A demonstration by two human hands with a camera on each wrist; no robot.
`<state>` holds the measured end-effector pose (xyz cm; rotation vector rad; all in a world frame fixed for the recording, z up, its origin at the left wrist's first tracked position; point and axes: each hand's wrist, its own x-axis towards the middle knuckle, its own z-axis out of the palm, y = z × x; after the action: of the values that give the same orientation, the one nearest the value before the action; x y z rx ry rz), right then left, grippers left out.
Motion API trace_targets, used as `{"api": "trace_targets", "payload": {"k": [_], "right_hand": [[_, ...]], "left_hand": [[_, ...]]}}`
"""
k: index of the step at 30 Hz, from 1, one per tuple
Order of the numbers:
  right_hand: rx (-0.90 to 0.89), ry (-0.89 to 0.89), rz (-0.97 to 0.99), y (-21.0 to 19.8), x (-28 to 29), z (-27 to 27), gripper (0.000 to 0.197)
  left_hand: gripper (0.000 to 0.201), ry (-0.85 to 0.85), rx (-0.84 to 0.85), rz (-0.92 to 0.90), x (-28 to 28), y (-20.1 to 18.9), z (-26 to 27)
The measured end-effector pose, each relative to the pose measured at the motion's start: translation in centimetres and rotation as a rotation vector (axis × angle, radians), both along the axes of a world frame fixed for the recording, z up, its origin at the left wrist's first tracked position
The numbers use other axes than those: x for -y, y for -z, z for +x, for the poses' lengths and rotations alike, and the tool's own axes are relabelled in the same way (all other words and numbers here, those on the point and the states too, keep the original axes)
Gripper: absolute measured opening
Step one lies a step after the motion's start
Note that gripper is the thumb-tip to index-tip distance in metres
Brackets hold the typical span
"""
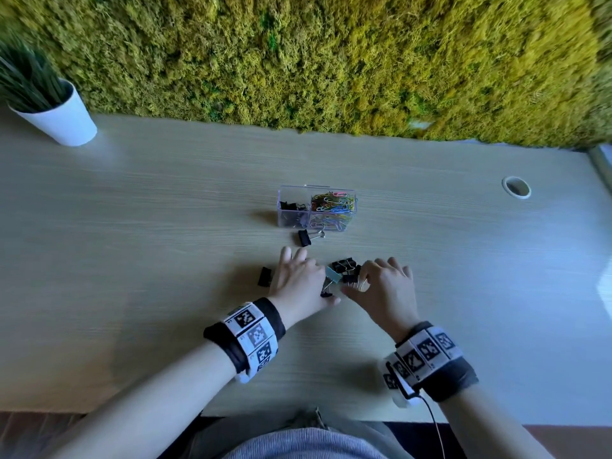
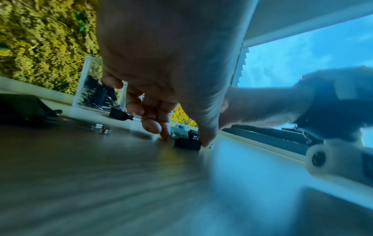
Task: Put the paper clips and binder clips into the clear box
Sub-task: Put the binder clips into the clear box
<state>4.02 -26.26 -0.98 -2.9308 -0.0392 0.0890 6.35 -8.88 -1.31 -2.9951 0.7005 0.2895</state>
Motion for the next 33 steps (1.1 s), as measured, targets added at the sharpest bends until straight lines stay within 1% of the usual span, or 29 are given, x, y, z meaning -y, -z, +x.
{"api": "trace_targets", "payload": {"k": [2,3,4,5,9,12,15,17,20,23,26,28,30,33], "right_hand": [[0.022,0.068,0.006,0.2,-0.1,0.1,0.060],[0.002,0.085,0.013,0.2,-0.1,0.3,0.068],[-0.028,0.090,0.026,0.2,-0.1,0.5,0.072],[-0.053,0.084,0.049,0.3,0.0,0.7,0.071],[-0.107,0.063,0.150,0.5,0.0,1.2,0.052],[-0.122,0.065,0.203,0.4,0.0,1.4,0.041],[-0.065,0.071,0.256,0.3,0.2,1.4,0.027],[-0.032,0.073,0.287,0.5,0.6,1.4,0.021],[-0.026,0.066,0.275,0.5,1.1,1.5,0.016],[-0.028,0.086,0.277,0.3,1.3,1.7,0.007],[-0.067,0.119,0.312,-0.1,1.5,2.0,0.010],[-0.107,0.127,0.342,-0.3,1.7,2.3,0.013],[-0.134,0.143,0.361,-0.3,1.7,2.4,0.014],[-0.058,0.171,0.401,-0.4,2.0,2.5,0.015]], "left_hand": [[0.063,-0.007,0.003,-0.014,-0.3,-0.1,0.0],[0.059,-0.012,-0.001,-0.026,-0.6,-0.1,0.0],[0.055,-0.019,-0.010,-0.039,-1.0,-0.2,-0.1],[0.051,-0.025,-0.024,-0.050,-1.3,-0.2,-0.2],[0.044,-0.016,-0.051,-0.069,-2.7,-0.4,-0.3],[0.038,-0.003,-0.090,-0.087,-3.8,-0.7,-0.1],[0.035,-0.001,-0.124,-0.103,-5.3,-1.9,0.5],[0.035,-0.019,-0.124,-0.126,-6.3,-3.1,1.3],[0.033,-0.076,-0.066,-0.228,-7.3,-5.4,2.8],[0.031,-0.111,0.072,-0.367,-7.5,-7.4,4.7],[0.035,-0.133,0.206,-0.460,-7.2,-8.1,6.9],[0.037,-0.143,0.251,-0.461,-6.7,-8.0,8.2],[0.037,-0.151,0.259,-0.434,-6.2,-7.5,9.4],[0.042,-0.169,0.255,-0.406,-6.0,-6.4,10.0]]}}
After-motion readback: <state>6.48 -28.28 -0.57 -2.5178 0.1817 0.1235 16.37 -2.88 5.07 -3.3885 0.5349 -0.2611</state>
